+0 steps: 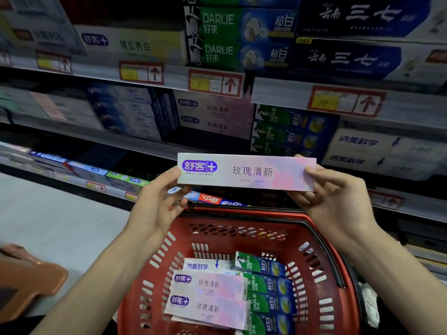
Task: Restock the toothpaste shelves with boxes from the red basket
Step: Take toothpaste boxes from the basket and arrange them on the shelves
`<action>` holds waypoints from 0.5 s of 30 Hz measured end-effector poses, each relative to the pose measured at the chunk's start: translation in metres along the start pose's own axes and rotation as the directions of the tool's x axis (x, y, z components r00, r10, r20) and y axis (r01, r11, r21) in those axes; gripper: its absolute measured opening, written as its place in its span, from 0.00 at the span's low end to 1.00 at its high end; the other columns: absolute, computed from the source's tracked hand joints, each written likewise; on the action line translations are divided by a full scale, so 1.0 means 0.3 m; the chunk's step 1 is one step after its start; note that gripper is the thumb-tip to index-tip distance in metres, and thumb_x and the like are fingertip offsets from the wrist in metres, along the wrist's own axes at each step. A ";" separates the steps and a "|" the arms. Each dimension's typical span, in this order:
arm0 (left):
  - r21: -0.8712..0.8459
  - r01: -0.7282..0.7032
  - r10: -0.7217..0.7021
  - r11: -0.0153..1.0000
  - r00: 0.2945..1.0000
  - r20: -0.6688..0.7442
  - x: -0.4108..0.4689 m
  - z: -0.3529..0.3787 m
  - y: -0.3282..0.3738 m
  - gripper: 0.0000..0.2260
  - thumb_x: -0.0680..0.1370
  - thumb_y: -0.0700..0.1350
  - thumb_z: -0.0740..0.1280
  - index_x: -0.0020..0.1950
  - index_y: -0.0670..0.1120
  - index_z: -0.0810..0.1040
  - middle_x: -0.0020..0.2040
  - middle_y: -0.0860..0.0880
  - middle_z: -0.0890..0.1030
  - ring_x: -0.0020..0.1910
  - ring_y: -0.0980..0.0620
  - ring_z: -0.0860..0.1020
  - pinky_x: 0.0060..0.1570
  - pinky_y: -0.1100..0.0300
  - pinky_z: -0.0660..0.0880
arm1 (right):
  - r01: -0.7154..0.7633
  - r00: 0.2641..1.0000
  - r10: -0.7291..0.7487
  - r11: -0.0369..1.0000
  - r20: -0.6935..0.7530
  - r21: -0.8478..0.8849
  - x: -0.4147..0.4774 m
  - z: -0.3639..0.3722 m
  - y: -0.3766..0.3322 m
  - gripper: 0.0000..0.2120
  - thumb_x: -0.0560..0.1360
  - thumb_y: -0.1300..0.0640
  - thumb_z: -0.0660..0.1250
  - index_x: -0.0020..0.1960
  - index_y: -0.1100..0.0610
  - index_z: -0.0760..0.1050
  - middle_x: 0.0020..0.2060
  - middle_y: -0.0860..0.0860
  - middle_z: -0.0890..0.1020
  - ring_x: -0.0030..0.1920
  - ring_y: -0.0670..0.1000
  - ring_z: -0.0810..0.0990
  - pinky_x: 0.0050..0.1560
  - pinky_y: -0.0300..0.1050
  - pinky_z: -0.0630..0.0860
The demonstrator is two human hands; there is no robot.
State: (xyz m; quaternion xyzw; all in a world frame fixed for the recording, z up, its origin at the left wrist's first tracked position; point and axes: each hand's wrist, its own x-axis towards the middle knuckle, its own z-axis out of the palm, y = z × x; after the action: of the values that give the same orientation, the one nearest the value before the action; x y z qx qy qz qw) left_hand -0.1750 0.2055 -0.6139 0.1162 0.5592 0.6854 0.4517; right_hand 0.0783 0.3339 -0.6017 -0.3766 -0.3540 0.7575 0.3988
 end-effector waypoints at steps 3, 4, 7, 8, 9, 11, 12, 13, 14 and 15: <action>0.009 0.004 -0.004 1.000 1.000 0.003 -0.004 -0.002 0.002 0.09 0.79 0.47 0.70 0.41 0.51 0.86 0.51 0.50 0.86 0.48 0.51 0.80 0.47 0.57 0.72 | -0.005 1.000 0.006 1.000 -0.029 0.002 -0.001 0.006 0.001 0.12 0.77 0.63 0.63 0.55 0.60 0.84 0.50 0.56 0.86 0.47 0.56 0.80 0.63 0.49 0.73; 0.012 0.004 -0.004 1.000 1.000 0.005 -0.006 -0.003 0.004 0.10 0.80 0.47 0.69 0.40 0.51 0.86 0.51 0.50 0.87 0.47 0.51 0.80 0.47 0.57 0.72 | -0.012 1.000 0.012 1.000 -0.028 0.011 0.000 0.009 0.003 0.12 0.77 0.63 0.64 0.54 0.60 0.85 0.51 0.57 0.84 0.49 0.59 0.78 0.64 0.49 0.74; 0.009 0.001 -0.001 1.000 1.000 -0.009 -0.008 -0.005 0.006 0.07 0.80 0.47 0.69 0.43 0.51 0.85 0.51 0.50 0.87 0.47 0.52 0.81 0.47 0.57 0.72 | -0.016 1.000 0.017 0.999 -0.019 0.028 0.008 0.011 0.011 0.12 0.76 0.62 0.65 0.54 0.60 0.85 0.53 0.58 0.82 0.50 0.61 0.73 0.64 0.50 0.72; 0.005 -0.001 0.001 1.000 1.000 -0.016 -0.007 -0.006 0.005 0.06 0.80 0.47 0.69 0.45 0.50 0.85 0.51 0.50 0.87 0.47 0.52 0.81 0.47 0.57 0.72 | -0.016 1.000 0.017 1.000 -0.022 0.021 0.010 0.012 0.014 0.12 0.76 0.62 0.64 0.55 0.61 0.84 0.52 0.58 0.83 0.51 0.61 0.75 0.66 0.52 0.72; 0.003 -0.004 0.004 1.000 1.000 -0.023 -0.005 -0.008 0.005 0.04 0.80 0.47 0.69 0.48 0.50 0.84 0.51 0.50 0.87 0.47 0.52 0.81 0.47 0.58 0.72 | -0.017 0.999 0.017 1.000 -0.026 0.013 0.011 0.013 0.017 0.12 0.77 0.62 0.64 0.56 0.61 0.83 0.53 0.58 0.85 0.54 0.60 0.77 0.69 0.53 0.72; 0.020 -0.019 0.019 1.000 0.999 -0.037 -0.001 -0.011 0.001 0.05 0.80 0.48 0.69 0.53 0.50 0.84 0.51 0.51 0.87 0.47 0.53 0.82 0.48 0.58 0.72 | -0.018 1.000 0.018 1.000 -0.016 0.013 0.010 0.020 0.022 0.12 0.76 0.62 0.64 0.55 0.60 0.84 0.54 0.58 0.85 0.57 0.60 0.78 0.72 0.54 0.70; 0.035 -0.030 0.032 0.999 0.998 -0.045 0.001 -0.012 -0.001 0.06 0.80 0.48 0.69 0.56 0.51 0.83 0.52 0.51 0.87 0.47 0.54 0.82 0.48 0.58 0.72 | -0.017 1.000 0.017 1.000 -0.006 0.016 0.010 0.024 0.024 0.11 0.76 0.63 0.65 0.54 0.59 0.85 0.53 0.58 0.85 0.56 0.60 0.76 0.71 0.53 0.69; 0.050 -0.043 0.045 0.998 0.997 -0.054 0.003 -0.014 -0.003 0.07 0.81 0.48 0.69 0.58 0.52 0.82 0.53 0.51 0.87 0.48 0.53 0.82 0.49 0.58 0.72 | -0.016 1.000 0.017 1.000 -0.005 0.017 0.014 0.023 0.029 0.12 0.76 0.63 0.65 0.53 0.59 0.85 0.53 0.58 0.85 0.56 0.60 0.75 0.68 0.52 0.68; 0.065 -0.054 0.058 0.996 0.996 -0.066 0.004 -0.016 -0.004 0.08 0.81 0.48 0.69 0.59 0.52 0.82 0.54 0.50 0.87 0.48 0.53 0.82 0.49 0.57 0.72 | -0.016 1.000 0.016 1.000 -0.007 0.013 0.017 0.025 0.034 0.12 0.76 0.63 0.65 0.54 0.59 0.85 0.52 0.57 0.86 0.56 0.60 0.74 0.64 0.52 0.68; 0.081 -0.064 0.070 0.995 0.994 -0.080 0.006 -0.019 -0.004 0.08 0.81 0.48 0.69 0.59 0.52 0.81 0.55 0.49 0.87 0.49 0.53 0.82 0.50 0.56 0.72 | -0.011 1.000 0.011 1.000 -0.009 -0.001 0.021 0.025 0.040 0.13 0.76 0.63 0.64 0.55 0.59 0.84 0.51 0.57 0.86 0.55 0.59 0.73 0.61 0.51 0.67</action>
State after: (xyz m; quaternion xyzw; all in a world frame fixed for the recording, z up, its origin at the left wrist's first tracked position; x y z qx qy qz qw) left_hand -0.1791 0.2030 -0.6176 0.1240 0.5996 0.6820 0.4000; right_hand 0.0654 0.3325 -0.6102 -0.3822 -0.3506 0.7577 0.3962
